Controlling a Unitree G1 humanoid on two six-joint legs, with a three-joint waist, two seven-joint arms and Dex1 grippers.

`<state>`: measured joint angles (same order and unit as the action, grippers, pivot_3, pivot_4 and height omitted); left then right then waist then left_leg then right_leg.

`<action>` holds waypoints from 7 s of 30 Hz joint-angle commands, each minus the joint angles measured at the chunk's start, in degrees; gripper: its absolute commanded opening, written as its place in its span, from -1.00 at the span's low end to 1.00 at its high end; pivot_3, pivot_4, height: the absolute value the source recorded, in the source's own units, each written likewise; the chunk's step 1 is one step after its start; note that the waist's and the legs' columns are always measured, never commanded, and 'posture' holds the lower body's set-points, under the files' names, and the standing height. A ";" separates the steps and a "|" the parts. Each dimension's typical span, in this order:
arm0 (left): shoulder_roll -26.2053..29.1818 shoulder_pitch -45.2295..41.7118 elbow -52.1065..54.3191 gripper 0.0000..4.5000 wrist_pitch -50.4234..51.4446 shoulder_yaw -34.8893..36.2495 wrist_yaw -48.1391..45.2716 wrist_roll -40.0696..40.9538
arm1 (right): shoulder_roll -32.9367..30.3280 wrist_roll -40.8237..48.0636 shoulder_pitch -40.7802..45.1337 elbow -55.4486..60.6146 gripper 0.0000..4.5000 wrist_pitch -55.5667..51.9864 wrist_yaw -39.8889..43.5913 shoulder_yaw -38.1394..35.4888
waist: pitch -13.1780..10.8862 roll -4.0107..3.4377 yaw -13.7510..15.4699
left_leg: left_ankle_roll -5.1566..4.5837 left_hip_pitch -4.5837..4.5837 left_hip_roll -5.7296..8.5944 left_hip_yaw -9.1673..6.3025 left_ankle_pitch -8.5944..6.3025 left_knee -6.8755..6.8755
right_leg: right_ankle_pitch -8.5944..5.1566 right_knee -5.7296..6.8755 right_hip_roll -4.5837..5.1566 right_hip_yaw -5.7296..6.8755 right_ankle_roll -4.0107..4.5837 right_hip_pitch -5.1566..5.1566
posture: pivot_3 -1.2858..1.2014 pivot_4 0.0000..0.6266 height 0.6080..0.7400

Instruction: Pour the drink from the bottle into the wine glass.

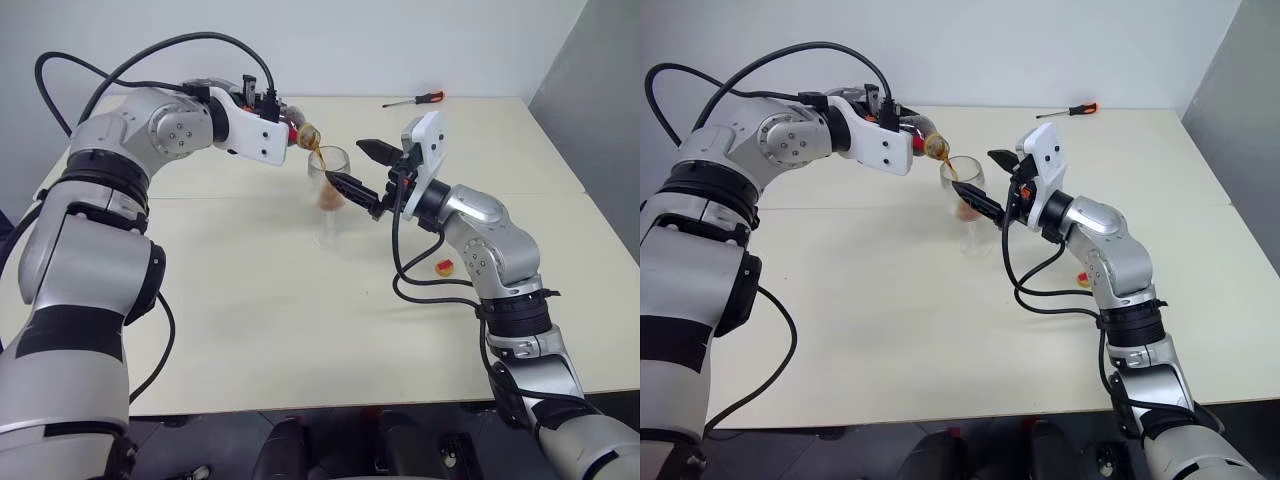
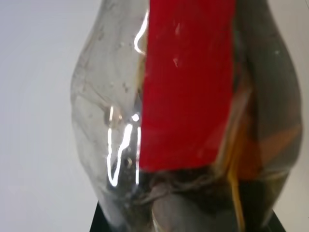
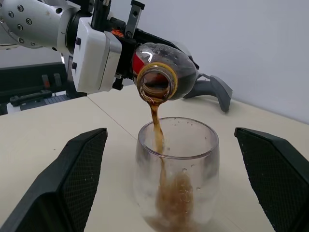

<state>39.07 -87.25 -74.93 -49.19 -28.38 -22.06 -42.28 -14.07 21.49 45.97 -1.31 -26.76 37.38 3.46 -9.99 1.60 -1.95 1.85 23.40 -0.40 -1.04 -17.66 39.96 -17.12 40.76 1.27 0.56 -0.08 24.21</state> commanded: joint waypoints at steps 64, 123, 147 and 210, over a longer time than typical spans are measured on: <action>2.22 -5.57 0.03 -0.57 -0.87 -2.35 3.38 -1.80 | -0.43 0.19 0.62 1.97 1.00 2.05 1.12 -0.36 | 0.00 0.00 -0.02 | 0.00 0.00 0.00 0.02 0.00 0.01 | 0.00 0.03 0.00 0.00 0.00 0.03 | 0.03 -0.52 1.00; -6.01 4.18 6.01 -0.57 26.55 27.81 -28.48 35.75 | -1.00 4.10 0.00 3.35 1.00 -0.22 2.91 -2.23 | 0.01 0.00 -1.33 | 0.01 -0.01 -0.04 0.00 0.01 0.09 | 0.00 0.13 0.00 0.03 0.00 0.03 | 0.03 -0.52 1.00; -9.84 51.43 58.76 -0.57 56.37 47.31 -3.08 53.04 | -10.58 19.69 -26.68 29.66 1.00 -7.93 10.10 -4.22 | 0.19 0.10 0.34 | 0.01 -0.06 -0.04 -0.24 0.00 0.24 | 0.00 0.10 0.02 -0.15 0.00 -0.15 | 0.03 -0.52 1.00; -20.45 100.24 110.65 0.99 77.39 46.87 9.75 66.74 | -13.36 8.23 -38.84 31.82 1.00 -2.11 -4.27 -5.92 | 0.43 0.16 1.29 | -0.29 -0.64 -0.07 -0.40 -0.19 -0.03 | -0.01 -0.57 -0.02 -0.06 0.02 -1.05 | 0.03 -0.52 1.00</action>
<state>19.33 13.16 31.85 26.66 19.53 -14.24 24.01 -28.27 32.52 7.48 28.34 -30.80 37.37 -0.84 -9.56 1.77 -0.67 1.56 22.76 -0.46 -1.43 -17.85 39.93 -17.13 40.19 1.25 0.49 -0.06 23.14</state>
